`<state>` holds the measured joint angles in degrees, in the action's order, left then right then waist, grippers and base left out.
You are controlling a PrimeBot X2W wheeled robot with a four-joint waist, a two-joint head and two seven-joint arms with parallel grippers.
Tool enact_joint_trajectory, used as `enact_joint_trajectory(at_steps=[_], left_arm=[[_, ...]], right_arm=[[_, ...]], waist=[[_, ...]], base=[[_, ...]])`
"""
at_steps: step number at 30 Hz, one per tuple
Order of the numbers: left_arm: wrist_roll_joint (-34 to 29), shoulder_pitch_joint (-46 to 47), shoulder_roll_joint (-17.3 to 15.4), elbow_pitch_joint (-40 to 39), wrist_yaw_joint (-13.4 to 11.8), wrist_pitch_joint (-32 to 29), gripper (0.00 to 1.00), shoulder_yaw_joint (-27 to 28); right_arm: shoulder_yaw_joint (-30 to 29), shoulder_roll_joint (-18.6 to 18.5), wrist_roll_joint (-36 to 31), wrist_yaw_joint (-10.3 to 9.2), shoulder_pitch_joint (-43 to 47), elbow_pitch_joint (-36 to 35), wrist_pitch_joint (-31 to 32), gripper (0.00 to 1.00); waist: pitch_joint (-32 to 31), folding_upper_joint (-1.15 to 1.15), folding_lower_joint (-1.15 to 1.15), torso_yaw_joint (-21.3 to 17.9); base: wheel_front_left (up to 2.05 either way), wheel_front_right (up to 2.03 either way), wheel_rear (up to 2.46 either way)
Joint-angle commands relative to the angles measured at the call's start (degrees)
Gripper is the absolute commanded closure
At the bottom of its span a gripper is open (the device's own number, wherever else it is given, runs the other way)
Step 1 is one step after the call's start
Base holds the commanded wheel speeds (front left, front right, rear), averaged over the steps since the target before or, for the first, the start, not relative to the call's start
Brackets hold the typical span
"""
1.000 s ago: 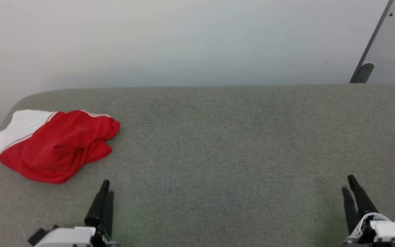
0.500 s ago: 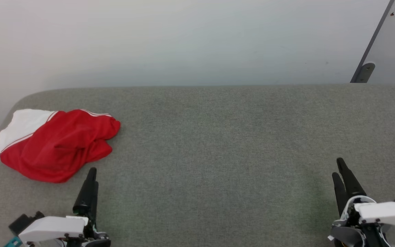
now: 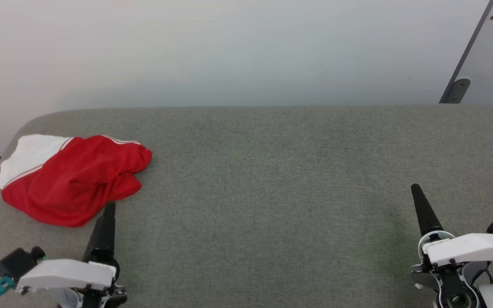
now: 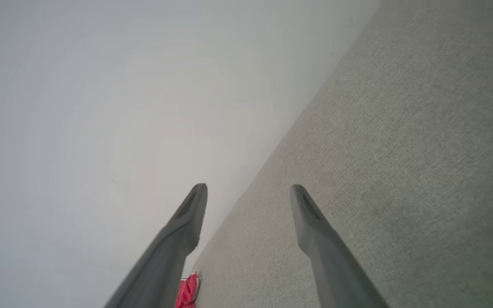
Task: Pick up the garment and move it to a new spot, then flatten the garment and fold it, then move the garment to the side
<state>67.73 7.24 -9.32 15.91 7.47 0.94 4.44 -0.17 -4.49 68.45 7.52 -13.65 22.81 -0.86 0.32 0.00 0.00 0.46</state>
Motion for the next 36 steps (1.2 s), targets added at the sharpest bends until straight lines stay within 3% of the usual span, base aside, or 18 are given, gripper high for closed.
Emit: enact_joint_trajectory(at_steps=[1,24,36], left_arm=[[-4.16,1.68,-0.93,-1.00,-0.13,0.73,0.00,0.21],[-27.65,2.20,-4.46,-1.69,-0.12,5.02,0.00,-2.27],[-35.27,2.60,-5.77,-1.35,-0.06,7.00,0.00,-3.46]], right_arm=[[-0.68,0.00,-4.36,-0.01,-2.16,-0.39,-0.81,0.00],[-3.40,1.19,-37.73,-0.02,-4.86,0.54,-5.11,0.00],[-3.77,1.58,-47.75,-0.03,-5.99,1.38,-7.09,0.00]], waist=[[0.02,0.00,0.00,0.00],[0.27,0.00,0.00,-0.03],[0.57,0.00,0.00,0.05]], base=[[0.00,0.00,0.00],[0.00,0.00,0.00],[0.00,0.00,0.00]])
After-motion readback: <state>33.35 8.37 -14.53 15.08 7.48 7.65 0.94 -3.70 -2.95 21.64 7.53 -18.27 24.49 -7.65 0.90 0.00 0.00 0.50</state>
